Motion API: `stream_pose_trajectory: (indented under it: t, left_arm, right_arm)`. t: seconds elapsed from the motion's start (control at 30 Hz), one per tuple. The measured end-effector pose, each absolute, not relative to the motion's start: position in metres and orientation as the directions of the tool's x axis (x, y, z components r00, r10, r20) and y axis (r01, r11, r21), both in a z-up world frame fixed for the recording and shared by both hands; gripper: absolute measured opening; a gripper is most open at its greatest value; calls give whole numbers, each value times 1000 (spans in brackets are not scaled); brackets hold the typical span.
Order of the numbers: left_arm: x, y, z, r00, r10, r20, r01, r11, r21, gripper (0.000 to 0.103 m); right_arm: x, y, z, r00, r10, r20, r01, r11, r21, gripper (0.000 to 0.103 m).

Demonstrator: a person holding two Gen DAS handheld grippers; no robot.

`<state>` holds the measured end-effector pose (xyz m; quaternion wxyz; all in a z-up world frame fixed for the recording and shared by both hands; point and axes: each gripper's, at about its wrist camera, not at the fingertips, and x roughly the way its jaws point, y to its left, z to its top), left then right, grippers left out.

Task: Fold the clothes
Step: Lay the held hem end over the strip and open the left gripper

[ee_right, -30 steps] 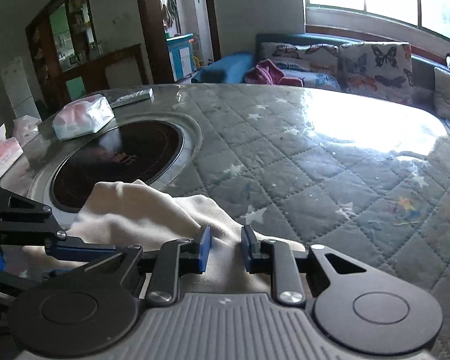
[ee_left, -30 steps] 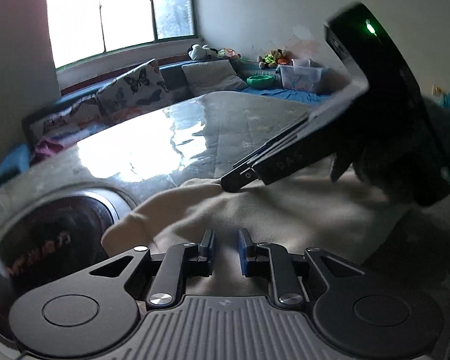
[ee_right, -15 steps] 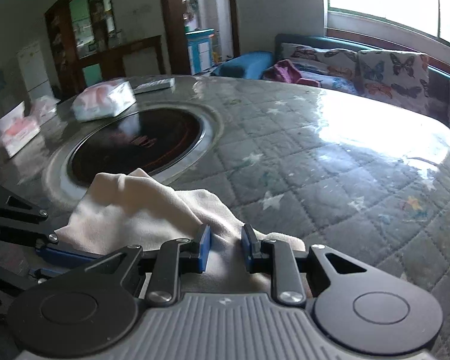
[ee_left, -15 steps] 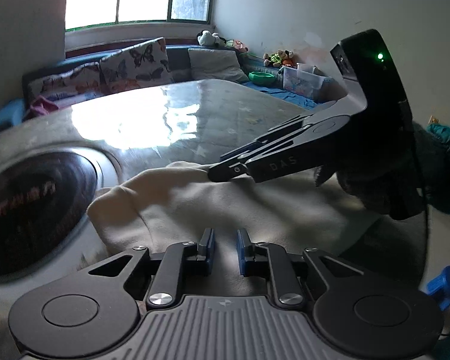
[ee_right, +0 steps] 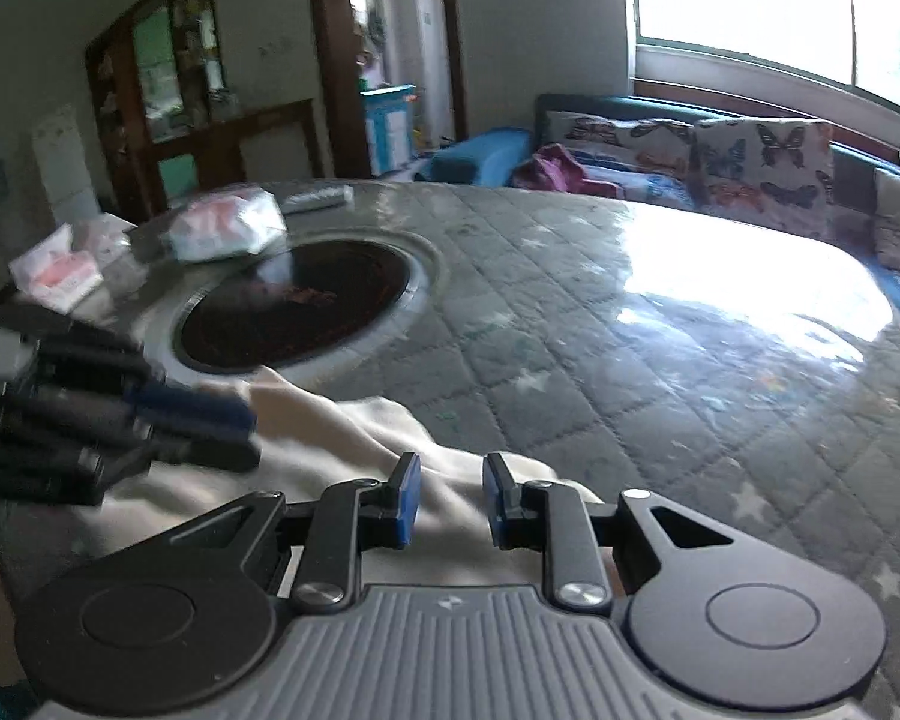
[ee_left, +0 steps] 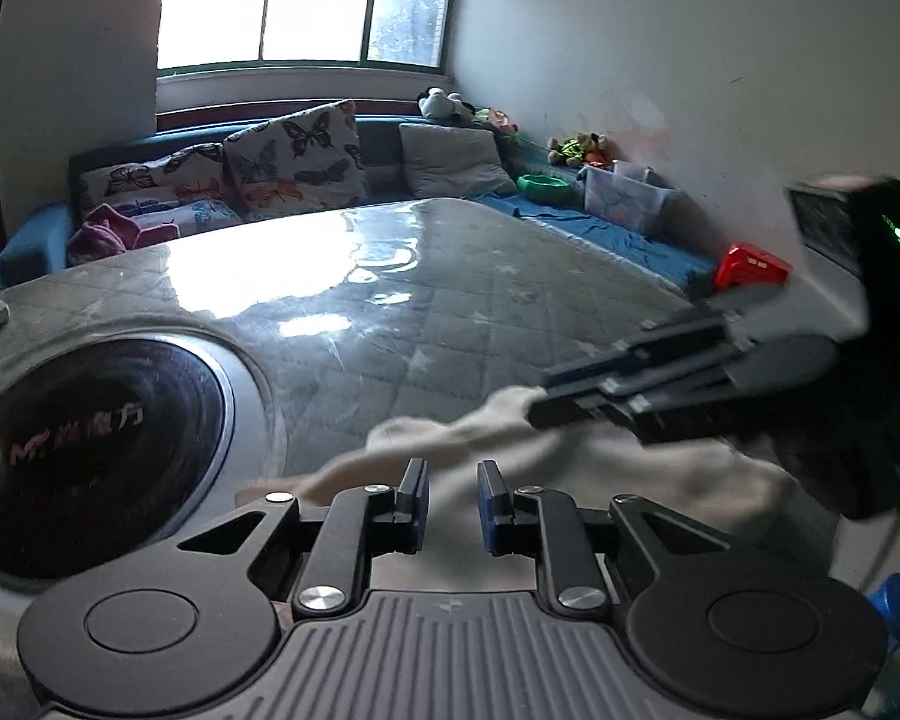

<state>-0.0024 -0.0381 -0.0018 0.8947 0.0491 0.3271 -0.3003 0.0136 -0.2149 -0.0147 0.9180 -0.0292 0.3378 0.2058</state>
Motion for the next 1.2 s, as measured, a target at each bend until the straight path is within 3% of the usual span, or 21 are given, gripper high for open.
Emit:
stream_pose_trajectory:
  t: [0.17,0.63,1.2]
  left_arm:
    - [15,-39,-1,619,-486,-617,543,832,-110,19]
    - [17,-27,-5,643,-452,-618,514,853,-88,20]
    - [24,-58,-2,621,-486,-615,561,824,-84,20]
  right_arm:
    - [25,-228,-30,685,328,-650,-325,937,130,14]
    - [25,-253,-23,723,272,-635,-267,958,106,15]
    - [9,-195,-23,686,364,-630,-429,902,55,15]
